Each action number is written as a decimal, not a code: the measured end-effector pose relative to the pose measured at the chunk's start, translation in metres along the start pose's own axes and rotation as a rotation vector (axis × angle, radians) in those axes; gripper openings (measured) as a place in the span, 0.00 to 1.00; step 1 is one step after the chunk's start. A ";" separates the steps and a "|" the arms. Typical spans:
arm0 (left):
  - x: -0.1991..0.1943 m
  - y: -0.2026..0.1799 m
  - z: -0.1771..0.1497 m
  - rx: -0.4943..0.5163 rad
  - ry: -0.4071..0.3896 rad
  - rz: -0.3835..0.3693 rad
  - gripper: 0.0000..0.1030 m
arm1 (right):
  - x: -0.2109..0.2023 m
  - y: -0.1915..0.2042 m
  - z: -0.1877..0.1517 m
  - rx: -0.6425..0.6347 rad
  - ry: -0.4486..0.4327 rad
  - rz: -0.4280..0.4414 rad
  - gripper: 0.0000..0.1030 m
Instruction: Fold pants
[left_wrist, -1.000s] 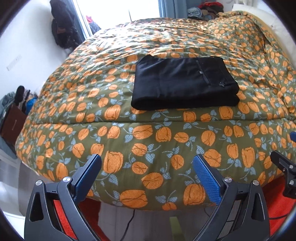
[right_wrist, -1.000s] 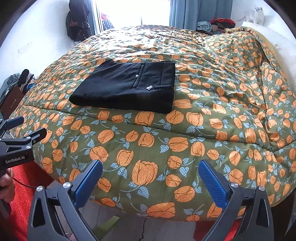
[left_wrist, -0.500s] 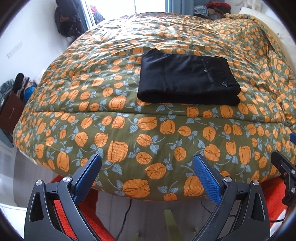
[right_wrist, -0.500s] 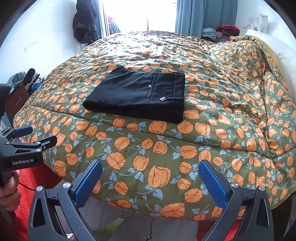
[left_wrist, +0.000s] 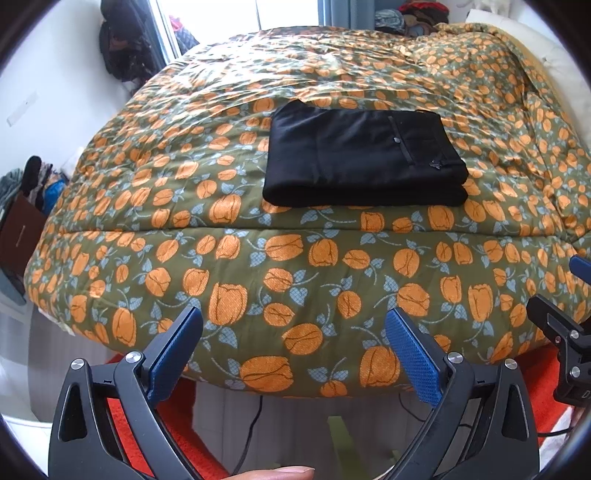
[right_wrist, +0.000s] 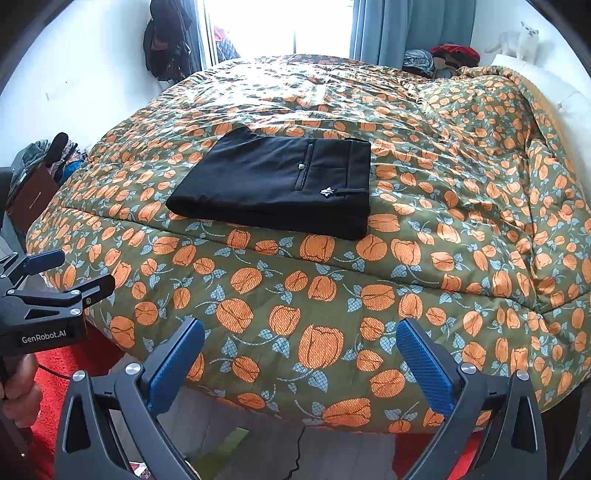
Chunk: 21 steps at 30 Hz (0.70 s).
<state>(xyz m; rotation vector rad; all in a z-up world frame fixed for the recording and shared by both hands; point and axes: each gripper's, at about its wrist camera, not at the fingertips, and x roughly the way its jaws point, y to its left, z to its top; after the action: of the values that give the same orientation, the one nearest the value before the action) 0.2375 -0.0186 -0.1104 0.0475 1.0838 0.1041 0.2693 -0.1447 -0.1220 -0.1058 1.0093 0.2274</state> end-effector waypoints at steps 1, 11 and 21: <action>0.000 0.000 0.000 -0.001 0.001 0.000 0.97 | 0.000 0.000 0.000 -0.002 0.002 -0.001 0.99; -0.001 -0.002 -0.001 0.009 -0.001 -0.002 0.97 | -0.002 0.002 0.003 -0.009 -0.004 -0.003 0.99; -0.001 -0.002 0.000 0.014 -0.002 -0.003 0.97 | -0.003 0.003 0.004 -0.009 -0.002 -0.001 0.99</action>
<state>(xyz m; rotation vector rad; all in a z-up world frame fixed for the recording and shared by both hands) 0.2368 -0.0211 -0.1098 0.0590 1.0826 0.0938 0.2702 -0.1414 -0.1170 -0.1145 1.0063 0.2310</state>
